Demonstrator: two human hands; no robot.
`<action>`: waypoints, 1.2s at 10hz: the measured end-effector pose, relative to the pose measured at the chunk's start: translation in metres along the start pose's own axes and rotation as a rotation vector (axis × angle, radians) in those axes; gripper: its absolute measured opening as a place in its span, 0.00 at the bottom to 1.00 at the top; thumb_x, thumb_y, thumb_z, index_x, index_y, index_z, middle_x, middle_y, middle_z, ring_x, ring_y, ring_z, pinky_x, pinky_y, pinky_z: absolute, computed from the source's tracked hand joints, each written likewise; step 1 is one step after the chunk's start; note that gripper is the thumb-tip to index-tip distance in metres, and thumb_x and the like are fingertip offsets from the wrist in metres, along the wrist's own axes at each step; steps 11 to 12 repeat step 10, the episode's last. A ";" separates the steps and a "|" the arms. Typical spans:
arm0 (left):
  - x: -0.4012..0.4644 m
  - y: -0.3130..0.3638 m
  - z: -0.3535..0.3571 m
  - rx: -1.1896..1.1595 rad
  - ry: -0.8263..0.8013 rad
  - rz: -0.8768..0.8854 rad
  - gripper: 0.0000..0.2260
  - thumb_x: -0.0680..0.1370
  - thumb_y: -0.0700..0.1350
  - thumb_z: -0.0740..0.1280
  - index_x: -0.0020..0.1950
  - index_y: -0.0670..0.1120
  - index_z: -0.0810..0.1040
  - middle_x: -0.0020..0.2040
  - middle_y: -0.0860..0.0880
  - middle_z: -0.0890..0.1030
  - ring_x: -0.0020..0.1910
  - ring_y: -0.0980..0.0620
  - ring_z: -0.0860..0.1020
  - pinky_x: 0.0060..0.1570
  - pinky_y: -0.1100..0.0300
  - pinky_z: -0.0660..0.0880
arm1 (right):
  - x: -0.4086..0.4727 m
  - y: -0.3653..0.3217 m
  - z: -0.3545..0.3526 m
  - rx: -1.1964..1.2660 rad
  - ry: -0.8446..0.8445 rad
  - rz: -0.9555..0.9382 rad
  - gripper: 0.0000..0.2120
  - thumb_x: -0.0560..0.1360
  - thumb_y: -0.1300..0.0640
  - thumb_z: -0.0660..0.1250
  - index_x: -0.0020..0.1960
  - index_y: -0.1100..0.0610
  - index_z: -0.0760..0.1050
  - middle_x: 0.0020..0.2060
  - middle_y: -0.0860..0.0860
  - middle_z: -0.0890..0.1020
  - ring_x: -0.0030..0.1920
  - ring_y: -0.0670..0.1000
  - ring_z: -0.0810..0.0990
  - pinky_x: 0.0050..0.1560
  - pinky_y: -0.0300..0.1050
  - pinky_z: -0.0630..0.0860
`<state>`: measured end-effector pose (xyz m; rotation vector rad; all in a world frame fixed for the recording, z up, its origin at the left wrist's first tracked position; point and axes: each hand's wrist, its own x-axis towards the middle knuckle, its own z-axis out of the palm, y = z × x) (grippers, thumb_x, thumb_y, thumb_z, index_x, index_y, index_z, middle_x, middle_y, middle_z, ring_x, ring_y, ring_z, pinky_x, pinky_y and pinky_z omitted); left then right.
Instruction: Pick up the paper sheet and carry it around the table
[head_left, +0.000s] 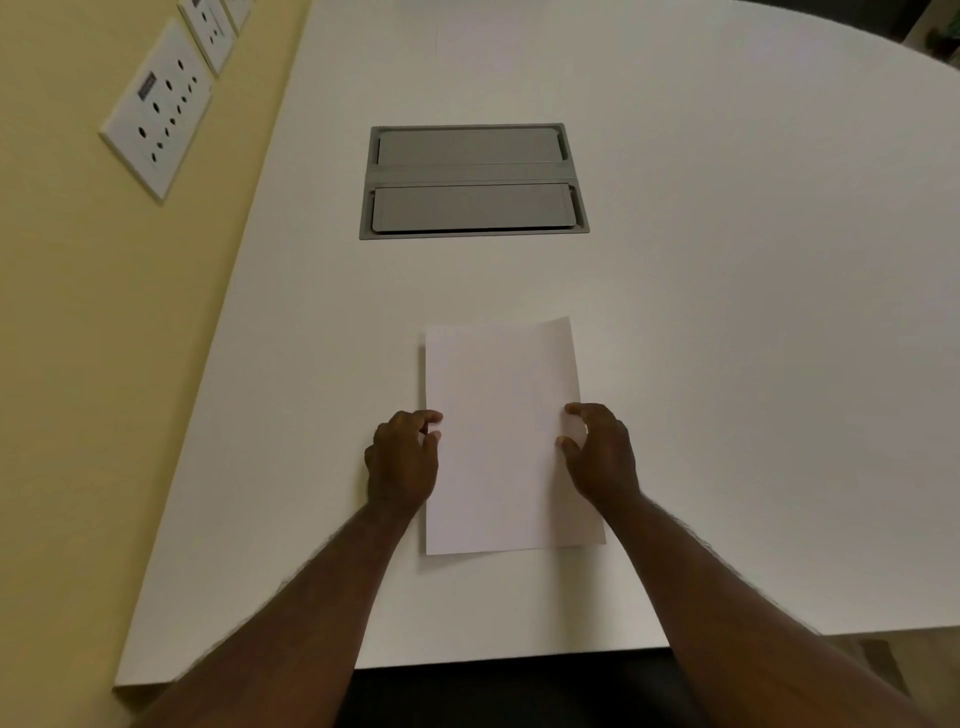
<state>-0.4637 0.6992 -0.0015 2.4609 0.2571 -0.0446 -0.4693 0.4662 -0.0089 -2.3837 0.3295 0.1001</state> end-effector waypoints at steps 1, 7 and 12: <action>-0.004 -0.010 0.006 0.124 -0.093 0.020 0.19 0.76 0.49 0.67 0.67 0.52 0.73 0.62 0.48 0.74 0.63 0.44 0.70 0.58 0.49 0.66 | 0.000 0.006 0.004 -0.258 -0.067 0.010 0.23 0.76 0.53 0.66 0.70 0.51 0.68 0.72 0.49 0.64 0.66 0.58 0.67 0.59 0.53 0.71; -0.008 -0.033 0.018 0.378 -0.270 0.137 0.33 0.75 0.69 0.53 0.77 0.61 0.47 0.78 0.60 0.46 0.78 0.51 0.41 0.73 0.42 0.42 | -0.008 0.017 0.010 -0.574 -0.061 -0.001 0.25 0.81 0.45 0.52 0.76 0.51 0.56 0.78 0.46 0.55 0.66 0.56 0.63 0.58 0.55 0.65; -0.007 -0.010 -0.005 0.238 -0.239 0.148 0.35 0.73 0.71 0.50 0.74 0.65 0.37 0.76 0.62 0.39 0.78 0.52 0.44 0.72 0.41 0.46 | -0.008 -0.011 -0.009 -0.485 0.052 0.026 0.32 0.79 0.37 0.51 0.78 0.51 0.51 0.78 0.50 0.54 0.68 0.58 0.65 0.59 0.56 0.66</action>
